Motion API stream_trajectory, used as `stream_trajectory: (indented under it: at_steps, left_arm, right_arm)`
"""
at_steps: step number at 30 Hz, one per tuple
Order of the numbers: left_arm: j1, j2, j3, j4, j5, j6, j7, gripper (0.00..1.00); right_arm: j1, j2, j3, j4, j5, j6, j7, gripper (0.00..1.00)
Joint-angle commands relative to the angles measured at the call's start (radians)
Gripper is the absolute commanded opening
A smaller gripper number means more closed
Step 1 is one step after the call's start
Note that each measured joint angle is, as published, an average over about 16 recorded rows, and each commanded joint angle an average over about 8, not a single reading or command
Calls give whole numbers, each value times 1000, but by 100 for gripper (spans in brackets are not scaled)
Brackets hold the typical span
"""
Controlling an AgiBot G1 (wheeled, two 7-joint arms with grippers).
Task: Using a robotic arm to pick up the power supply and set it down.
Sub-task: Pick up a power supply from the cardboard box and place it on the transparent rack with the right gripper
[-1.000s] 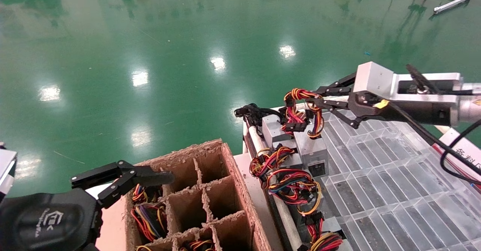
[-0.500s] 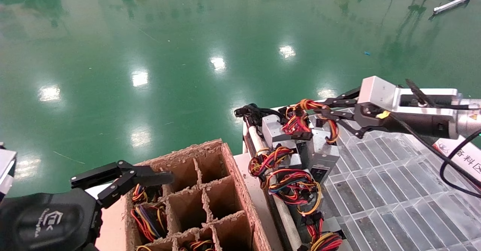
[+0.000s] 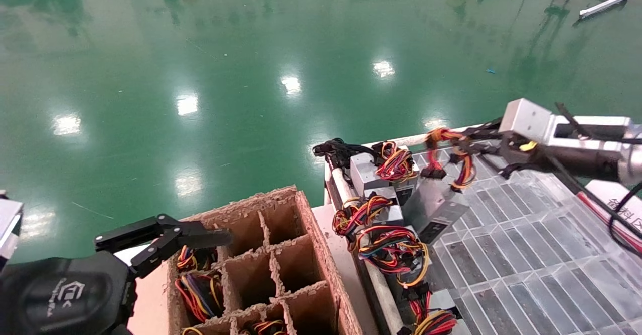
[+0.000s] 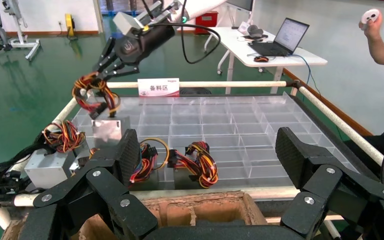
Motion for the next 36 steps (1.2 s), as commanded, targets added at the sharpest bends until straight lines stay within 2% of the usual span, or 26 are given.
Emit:
stream_trajectory:
  at_steps: [1,6,14,15,22,23,36]
  left_arm:
    - [0,0,0,0,0,0,0,100]
    - [0,0,0,0,0,0,0,100]
    - [0,0,1,0,-1,0,0,100]
    - [0,0,1,0,-1,0,0,100]
    - [0,-1,1,0,-1,-1,1,100]
    - [0,-1,2,0,-1,-1,1,100]
    - [0,-1,2,0,-1,-1,1,100]
  right_arm:
    - [10,-9,-3,-23,-6,28,-4,0]
    - [6,-28,-5,-42,-10,53,-6,0]
    - [-9,-61,-11,-43,-17,37,-6,0]
    - [-10,-64,-12,-43,-19,32,-6,6]
    - [-13,-72,-21,-43,-31,-8,-1,91]
    - [-12,-72,-21,-43,-31,-11,-1,99]
    - [-12,-72,-22,-43,-33,-12,0,100]
